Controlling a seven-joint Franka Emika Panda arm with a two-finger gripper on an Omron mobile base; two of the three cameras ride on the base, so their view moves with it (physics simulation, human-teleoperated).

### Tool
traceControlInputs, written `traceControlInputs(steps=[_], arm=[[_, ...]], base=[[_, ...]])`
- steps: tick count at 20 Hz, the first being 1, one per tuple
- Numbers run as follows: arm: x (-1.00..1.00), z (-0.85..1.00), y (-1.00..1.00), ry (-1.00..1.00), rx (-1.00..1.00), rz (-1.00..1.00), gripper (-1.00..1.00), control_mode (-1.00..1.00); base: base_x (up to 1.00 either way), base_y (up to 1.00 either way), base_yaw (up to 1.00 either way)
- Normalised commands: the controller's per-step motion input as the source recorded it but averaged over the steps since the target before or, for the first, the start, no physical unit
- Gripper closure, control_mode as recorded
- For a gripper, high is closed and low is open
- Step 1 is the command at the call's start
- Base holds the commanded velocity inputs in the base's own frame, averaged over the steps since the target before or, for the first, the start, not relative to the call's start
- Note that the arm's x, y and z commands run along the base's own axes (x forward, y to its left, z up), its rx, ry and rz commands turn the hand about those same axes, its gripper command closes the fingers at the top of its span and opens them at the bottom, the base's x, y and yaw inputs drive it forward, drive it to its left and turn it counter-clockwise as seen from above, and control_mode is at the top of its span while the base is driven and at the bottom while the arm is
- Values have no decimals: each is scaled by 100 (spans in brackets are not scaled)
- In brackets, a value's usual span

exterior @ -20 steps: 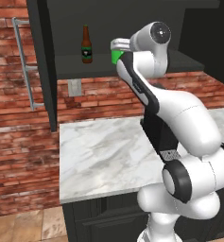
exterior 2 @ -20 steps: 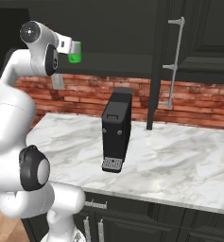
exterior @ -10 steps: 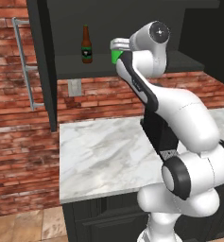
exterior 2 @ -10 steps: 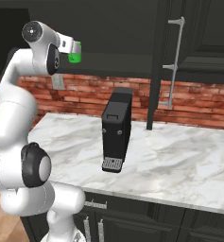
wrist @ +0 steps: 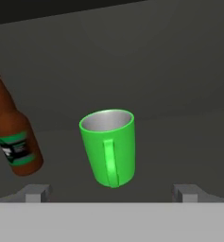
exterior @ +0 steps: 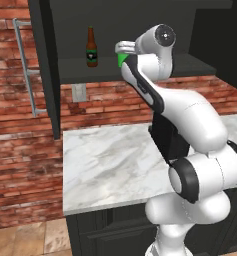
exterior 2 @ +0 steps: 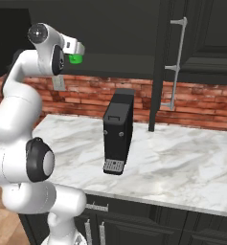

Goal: Open the cabinet directly in front. Then move the beer and the mug to the dining counter with the jar on it.

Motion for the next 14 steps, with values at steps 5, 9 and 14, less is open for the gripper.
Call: traceControlInputs(steps=[5, 9, 14], arm=[[31, -7, 0, 0, 0, 0, -100, -100], [23, -11, 0, 4, 0, 0, -100, -100], [20, -14, 1, 5, 0, 0, -100, -100]], base=[[0, 0, 0], [0, 0, 0], [0, 0, 0]])
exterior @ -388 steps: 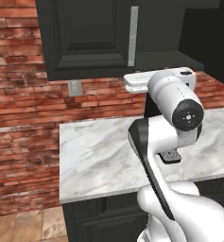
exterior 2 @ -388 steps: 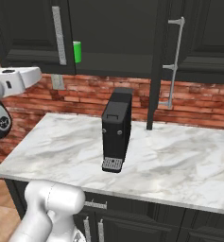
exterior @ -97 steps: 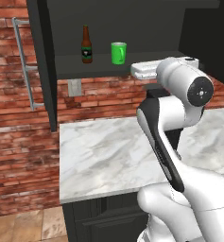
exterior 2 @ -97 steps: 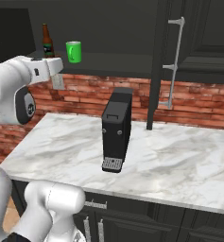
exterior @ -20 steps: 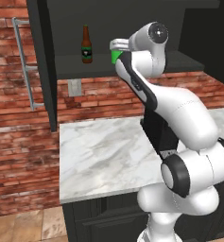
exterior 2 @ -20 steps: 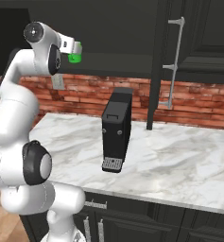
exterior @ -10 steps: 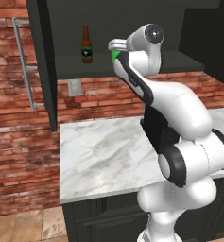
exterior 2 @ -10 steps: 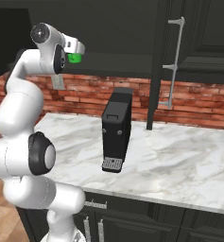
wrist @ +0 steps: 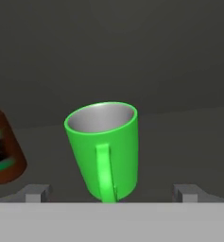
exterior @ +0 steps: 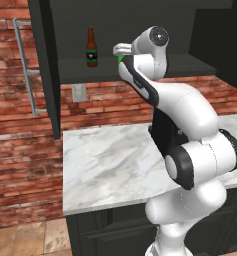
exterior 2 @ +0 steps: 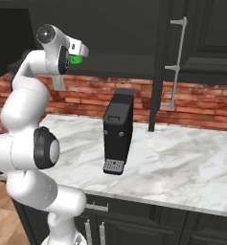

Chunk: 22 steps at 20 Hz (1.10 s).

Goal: Open the cabinet directly in front. Then move the beer and the mug to the dining counter with the jar on it.

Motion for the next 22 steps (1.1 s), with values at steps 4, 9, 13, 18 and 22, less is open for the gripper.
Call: traceControlInputs(steps=[4, 9, 13, 18, 22], arm=[[24, -12, 3, 3, 0, 0, -100, -100], [37, -18, 5, 1, 0, 0, -100, -100], [32, -21, 13, 0, -3, 0, -100, -100], [31, -19, 15, 0, -3, 0, 100, -100], [11, -5, 7, 0, 0, 0, 100, -100]], base=[[0, 0, 0], [0, 0, 0], [0, 0, 0], [0, 0, 0], [0, 0, 0]])
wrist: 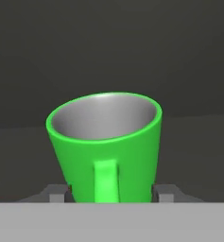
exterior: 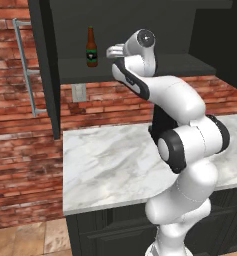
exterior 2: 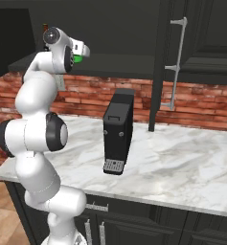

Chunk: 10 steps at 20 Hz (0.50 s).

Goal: Open the cabinet directly in front. Then move the beer and the mug to the dining counter with the jar on it.

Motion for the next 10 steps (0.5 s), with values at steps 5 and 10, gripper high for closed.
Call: traceControlInputs(steps=[5, 10], arm=[[0, 0, 0, 0, 0, 0, 100, -100], [-28, 0, 0, 0, 0, 0, 100, -100]], base=[[0, 0, 0], [0, 0, 0]])
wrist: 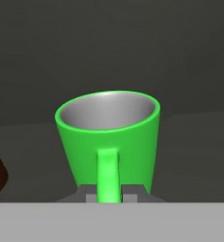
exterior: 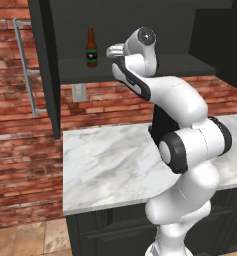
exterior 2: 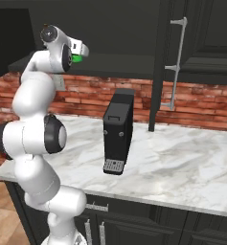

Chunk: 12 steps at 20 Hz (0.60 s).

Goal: Open the cabinet directly in front. Then move the beer and the mug to the dining counter with the jar on it.

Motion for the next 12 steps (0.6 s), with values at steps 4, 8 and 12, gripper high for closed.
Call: traceControlInputs(steps=[4, 8, 12], arm=[[-93, 0, 0, -1, 0, 0, 100, -100], [-100, 0, 0, -6, 6, 0, 100, -100], [-100, 0, -1, -14, 9, 0, 100, -100]], base=[[0, 0, 0], [0, 0, 0], [0, 0, 0]])
